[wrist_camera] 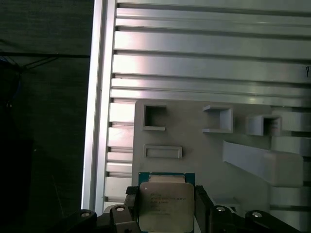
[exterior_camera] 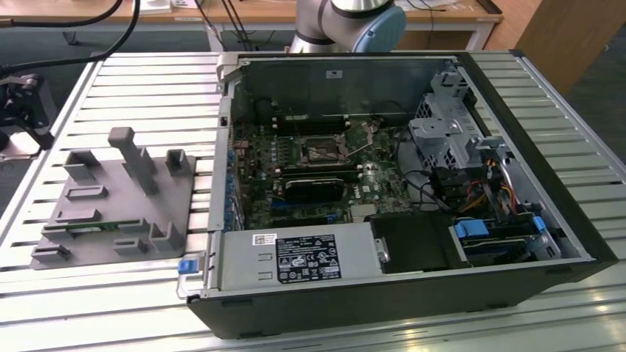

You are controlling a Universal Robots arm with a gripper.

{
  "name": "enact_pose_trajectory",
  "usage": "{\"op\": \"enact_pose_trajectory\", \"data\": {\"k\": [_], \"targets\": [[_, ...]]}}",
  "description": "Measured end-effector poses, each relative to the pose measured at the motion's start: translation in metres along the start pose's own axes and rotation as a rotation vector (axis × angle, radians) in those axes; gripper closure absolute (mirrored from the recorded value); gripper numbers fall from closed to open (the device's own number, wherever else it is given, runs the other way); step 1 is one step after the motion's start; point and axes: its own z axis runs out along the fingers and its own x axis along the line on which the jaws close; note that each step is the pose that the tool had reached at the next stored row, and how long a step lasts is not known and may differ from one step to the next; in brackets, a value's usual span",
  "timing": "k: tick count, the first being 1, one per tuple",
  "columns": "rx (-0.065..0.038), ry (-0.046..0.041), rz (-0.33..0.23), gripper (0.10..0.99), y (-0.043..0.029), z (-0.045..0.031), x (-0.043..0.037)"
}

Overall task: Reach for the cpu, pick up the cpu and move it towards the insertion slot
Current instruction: 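Pick up the cpu and move it towards the insertion slot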

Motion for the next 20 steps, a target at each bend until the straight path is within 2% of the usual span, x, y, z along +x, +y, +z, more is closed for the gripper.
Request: {"op": "enact_pose_trajectory", "data": {"k": [11,20], "targets": [[0.000,0.0003,0.000,0.541,0.0002,-0.0045,0.0000],[0.000,0.0002,0.000,0.541,0.0009,-0.0170,0.0001]]}}
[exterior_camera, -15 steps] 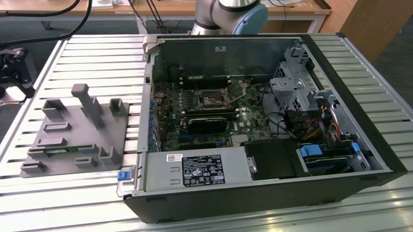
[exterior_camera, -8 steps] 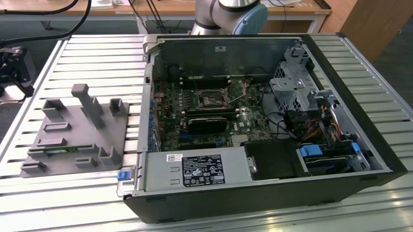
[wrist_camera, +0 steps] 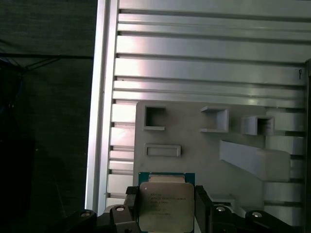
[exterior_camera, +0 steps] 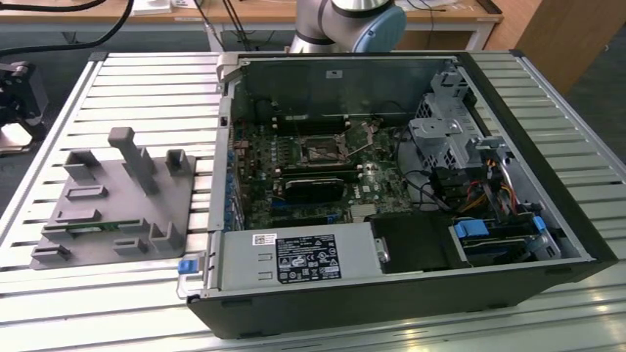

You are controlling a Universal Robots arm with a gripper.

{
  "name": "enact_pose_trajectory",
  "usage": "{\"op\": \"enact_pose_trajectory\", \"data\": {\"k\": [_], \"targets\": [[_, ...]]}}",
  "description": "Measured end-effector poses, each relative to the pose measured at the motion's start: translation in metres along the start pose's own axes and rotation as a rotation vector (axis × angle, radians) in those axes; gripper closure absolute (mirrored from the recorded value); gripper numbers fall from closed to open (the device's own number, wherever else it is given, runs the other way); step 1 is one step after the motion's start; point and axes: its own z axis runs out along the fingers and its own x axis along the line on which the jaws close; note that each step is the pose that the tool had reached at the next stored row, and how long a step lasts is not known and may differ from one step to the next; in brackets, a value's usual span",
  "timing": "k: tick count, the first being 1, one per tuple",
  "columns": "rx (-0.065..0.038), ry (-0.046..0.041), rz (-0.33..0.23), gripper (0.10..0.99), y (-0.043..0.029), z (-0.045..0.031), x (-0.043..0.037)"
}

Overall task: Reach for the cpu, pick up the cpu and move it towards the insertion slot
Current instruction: 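Pick up the cpu and move it towards the insertion slot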

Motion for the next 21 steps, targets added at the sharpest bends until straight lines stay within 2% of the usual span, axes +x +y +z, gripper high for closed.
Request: {"op": "enact_pose_trajectory", "data": {"k": [21], "targets": [[0.000,-0.0002,0.000,0.541,0.0007,-0.0132,0.0001]]}}
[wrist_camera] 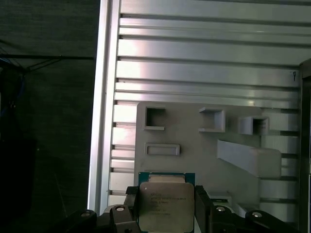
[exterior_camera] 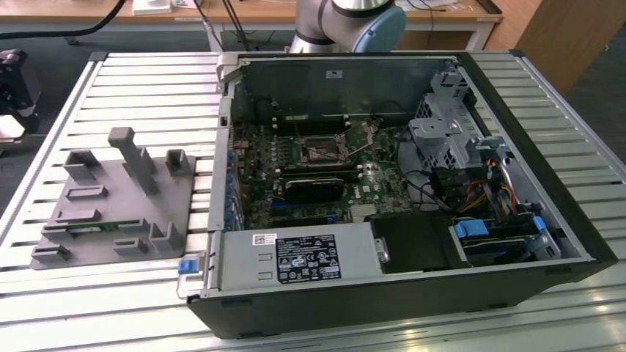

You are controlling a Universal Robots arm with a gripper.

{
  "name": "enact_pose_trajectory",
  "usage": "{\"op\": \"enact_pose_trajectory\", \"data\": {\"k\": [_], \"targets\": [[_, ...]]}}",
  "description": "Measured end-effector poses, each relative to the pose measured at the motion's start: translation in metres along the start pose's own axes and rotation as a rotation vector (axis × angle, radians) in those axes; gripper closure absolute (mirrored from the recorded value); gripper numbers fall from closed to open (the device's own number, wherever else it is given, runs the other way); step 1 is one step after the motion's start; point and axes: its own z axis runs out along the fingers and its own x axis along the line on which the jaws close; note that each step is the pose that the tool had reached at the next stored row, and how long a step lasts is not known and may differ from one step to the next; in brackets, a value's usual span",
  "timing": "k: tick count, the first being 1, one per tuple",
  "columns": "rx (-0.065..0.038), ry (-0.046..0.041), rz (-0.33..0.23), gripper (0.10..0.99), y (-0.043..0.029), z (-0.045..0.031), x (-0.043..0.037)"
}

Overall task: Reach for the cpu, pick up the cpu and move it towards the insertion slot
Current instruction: 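Pick up the cpu and move it towards the insertion slot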

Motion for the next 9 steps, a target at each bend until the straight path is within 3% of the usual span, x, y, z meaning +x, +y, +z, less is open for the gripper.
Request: {"op": "enact_pose_trajectory", "data": {"k": [9], "targets": [[0.000,0.0001,0.000,0.541,0.0003,-0.0049,0.0000]]}}
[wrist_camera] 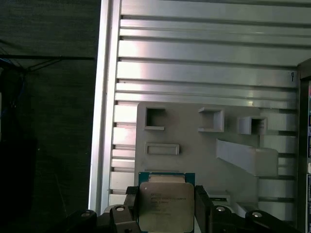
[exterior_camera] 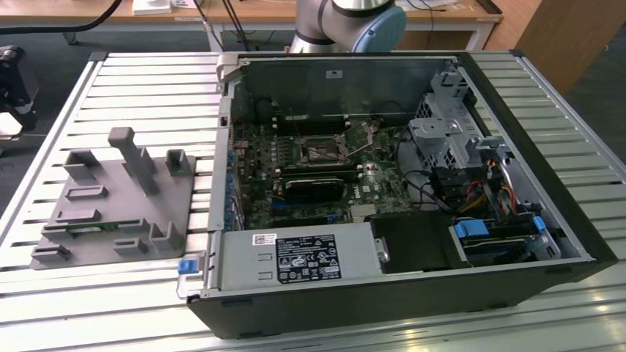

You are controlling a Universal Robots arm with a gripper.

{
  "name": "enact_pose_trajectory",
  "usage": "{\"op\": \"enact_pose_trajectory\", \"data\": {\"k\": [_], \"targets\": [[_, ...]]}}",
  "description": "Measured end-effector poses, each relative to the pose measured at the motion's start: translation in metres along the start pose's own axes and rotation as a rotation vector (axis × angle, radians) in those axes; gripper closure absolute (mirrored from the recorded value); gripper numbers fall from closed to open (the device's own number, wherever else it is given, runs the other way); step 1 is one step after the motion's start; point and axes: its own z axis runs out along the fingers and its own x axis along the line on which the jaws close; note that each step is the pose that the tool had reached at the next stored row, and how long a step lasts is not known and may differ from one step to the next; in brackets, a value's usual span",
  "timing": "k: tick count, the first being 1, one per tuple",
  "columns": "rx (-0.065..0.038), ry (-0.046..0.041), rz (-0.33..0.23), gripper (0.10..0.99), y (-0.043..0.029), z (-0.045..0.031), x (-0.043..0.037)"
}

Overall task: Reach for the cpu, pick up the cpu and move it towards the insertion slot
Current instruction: 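Pick up the cpu and move it towards the insertion slot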

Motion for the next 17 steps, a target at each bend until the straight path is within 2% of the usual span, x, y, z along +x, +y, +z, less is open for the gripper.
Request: {"op": "enact_pose_trajectory", "data": {"k": [13,17], "targets": [[0.000,0.0000,0.001,0.541,0.0003,-0.0065,0.0000],[0.004,0.0001,0.003,0.541,0.0004,-0.0092,-0.0004]]}}
